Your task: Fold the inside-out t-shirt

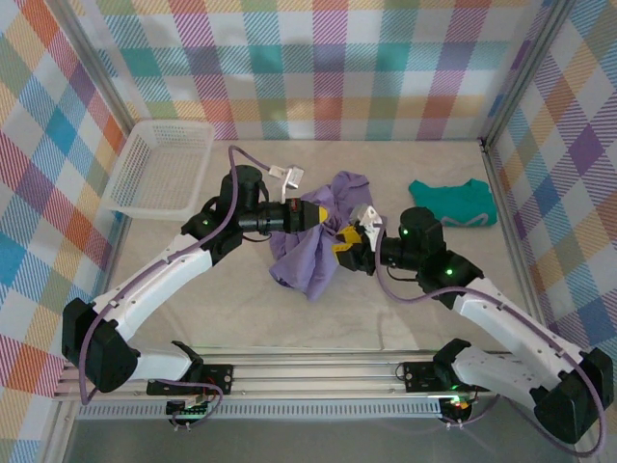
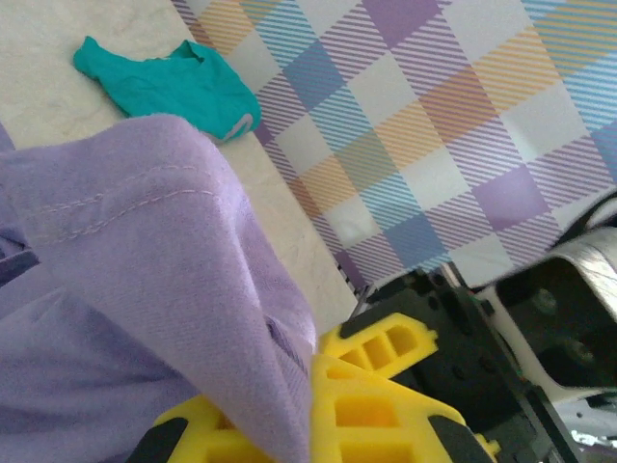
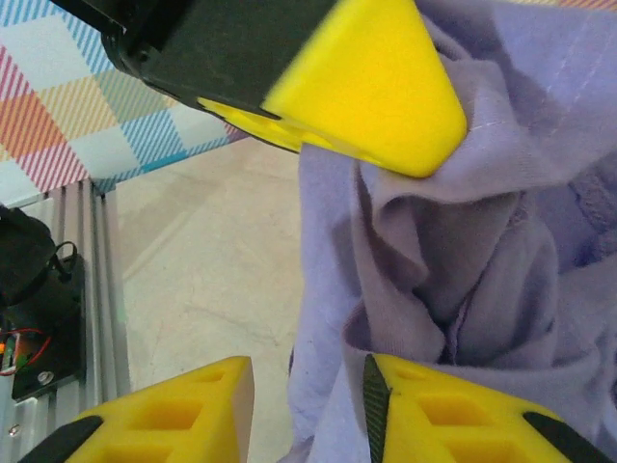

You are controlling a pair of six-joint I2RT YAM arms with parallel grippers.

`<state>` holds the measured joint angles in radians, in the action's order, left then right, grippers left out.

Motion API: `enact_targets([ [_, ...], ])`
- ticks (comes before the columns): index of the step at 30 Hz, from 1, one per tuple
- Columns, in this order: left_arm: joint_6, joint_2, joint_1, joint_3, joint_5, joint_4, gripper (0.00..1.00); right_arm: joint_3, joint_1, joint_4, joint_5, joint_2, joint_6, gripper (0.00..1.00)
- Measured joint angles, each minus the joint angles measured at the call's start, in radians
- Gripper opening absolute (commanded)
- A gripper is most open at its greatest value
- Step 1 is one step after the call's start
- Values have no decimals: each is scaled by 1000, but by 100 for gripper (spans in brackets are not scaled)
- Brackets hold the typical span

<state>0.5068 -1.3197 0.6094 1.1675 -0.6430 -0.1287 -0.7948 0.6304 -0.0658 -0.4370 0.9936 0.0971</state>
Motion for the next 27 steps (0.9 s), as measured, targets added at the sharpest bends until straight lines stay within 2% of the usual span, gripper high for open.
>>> enact_targets([
  [11, -56, 0, -2, 0, -42, -30, 0, 0, -135, 156, -209, 30, -71, 33],
  [18, -59, 0, -3, 0, -57, -30, 0, 0, -137, 185, -306, 55, -55, 36],
  [27, -59, 0, -2, 0, -76, -31, 0, -13, -137, 181, -323, 105, -32, 35],
])
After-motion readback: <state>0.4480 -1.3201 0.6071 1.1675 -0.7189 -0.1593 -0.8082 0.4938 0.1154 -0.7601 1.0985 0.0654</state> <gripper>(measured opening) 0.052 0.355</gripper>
